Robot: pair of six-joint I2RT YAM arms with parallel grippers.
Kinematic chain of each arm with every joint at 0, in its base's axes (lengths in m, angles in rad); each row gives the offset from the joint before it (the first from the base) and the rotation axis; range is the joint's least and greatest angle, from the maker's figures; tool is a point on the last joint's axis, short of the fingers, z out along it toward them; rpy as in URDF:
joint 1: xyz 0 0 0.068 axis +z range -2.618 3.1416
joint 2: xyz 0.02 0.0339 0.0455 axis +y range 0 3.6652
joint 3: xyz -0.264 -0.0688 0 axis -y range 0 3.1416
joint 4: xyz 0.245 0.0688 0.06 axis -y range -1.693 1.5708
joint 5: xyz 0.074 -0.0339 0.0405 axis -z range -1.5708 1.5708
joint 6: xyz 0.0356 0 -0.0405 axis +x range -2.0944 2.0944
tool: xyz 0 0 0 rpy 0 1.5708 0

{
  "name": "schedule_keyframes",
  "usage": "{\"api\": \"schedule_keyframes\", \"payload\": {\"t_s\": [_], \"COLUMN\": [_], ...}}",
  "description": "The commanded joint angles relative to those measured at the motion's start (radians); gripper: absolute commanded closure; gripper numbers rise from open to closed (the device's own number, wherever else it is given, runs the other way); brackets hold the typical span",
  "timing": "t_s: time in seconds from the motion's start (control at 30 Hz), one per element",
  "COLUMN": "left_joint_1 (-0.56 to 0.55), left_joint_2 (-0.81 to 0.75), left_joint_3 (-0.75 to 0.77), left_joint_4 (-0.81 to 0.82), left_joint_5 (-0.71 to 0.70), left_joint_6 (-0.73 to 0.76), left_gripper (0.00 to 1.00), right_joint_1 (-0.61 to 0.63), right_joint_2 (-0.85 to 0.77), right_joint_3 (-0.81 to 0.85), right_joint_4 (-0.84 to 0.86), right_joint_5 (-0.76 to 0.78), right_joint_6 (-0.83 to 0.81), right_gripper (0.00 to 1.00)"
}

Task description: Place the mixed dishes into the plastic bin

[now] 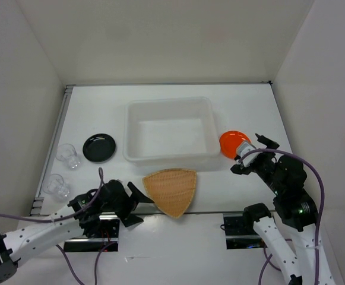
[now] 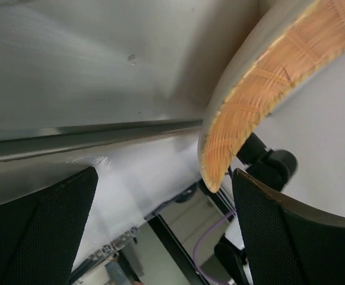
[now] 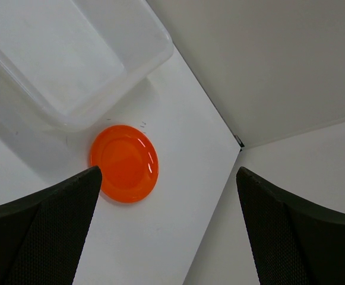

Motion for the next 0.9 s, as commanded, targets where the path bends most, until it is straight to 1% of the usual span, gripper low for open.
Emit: {"api": "schedule_keyframes", "payload": {"t_s": [0.0, 0.03, 0.07, 0.1, 0.17, 0.33, 0.53, 0.6, 0.67, 0.7, 0.73, 0.77, 0.8, 0.87], "left_joint_1": [-0.004, -0.004, -0.004, -0.004, -0.004, -0.004, -0.004, -0.004, 0.007, 0.030, 0.030, 0.039, 0.039, 0.039], "left_joint_2": [0.175, 0.224, 0.305, 0.335, 0.381, 0.381, 0.361, 0.387, 0.404, 0.434, 0.458, 0.481, 0.539, 0.599], "left_joint_3": [0.122, 0.162, 0.173, 0.173, 0.184, 0.161, 0.119, 0.110, 0.127, 0.144, 0.165, 0.187, 0.220, 0.240], "left_joint_4": [0.005, 0.014, 0.028, 0.069, 0.093, 0.146, 0.254, 0.265, 0.274, 0.256, 0.211, 0.196, 0.196, 0.229], "left_joint_5": [-0.045, -0.045, -0.045, -0.045, -0.045, -0.036, -0.036, -0.025, 0.012, 0.012, 0.023, 0.023, 0.032, 0.052], "left_joint_6": [0.082, 0.096, 0.107, 0.116, 0.116, 0.105, 0.096, 0.096, 0.139, 0.167, 0.224, 0.251, 0.271, 0.320], "left_gripper": [0.00, 0.00, 0.00, 0.00, 0.00, 0.00, 0.00, 0.00, 0.00, 0.00, 0.00, 0.00, 0.00, 0.00], "right_joint_1": [0.007, 0.007, 0.007, 0.007, 0.007, 0.007, 0.007, 0.007, 0.007, 0.007, 0.007, 0.007, 0.007, 0.007], "right_joint_2": [-0.018, -0.028, -0.028, -0.028, -0.037, -0.077, -0.086, -0.086, -0.086, -0.086, -0.086, -0.086, -0.086, -0.086], "right_joint_3": [0.040, 0.040, 0.040, 0.040, 0.040, 0.040, 0.031, 0.031, 0.031, 0.031, 0.031, 0.031, 0.031, 0.031], "right_joint_4": [-0.026, -0.026, -0.026, -0.026, -0.035, -0.044, -0.066, -0.066, -0.066, -0.066, -0.066, -0.066, -0.066, -0.066], "right_joint_5": [0.028, 0.028, 0.028, 0.037, 0.037, 0.056, 0.056, 0.056, 0.056, 0.056, 0.056, 0.056, 0.056, 0.056], "right_joint_6": [-0.006, -0.006, -0.006, -0.006, -0.006, -0.017, -0.035, -0.035, -0.046, -0.046, -0.055, -0.055, -0.055, -0.055], "right_gripper": [0.02, 0.02, 0.02, 0.02, 0.02, 0.02, 0.02, 0.02, 0.02, 0.02, 0.02, 0.02, 0.02, 0.02]}}
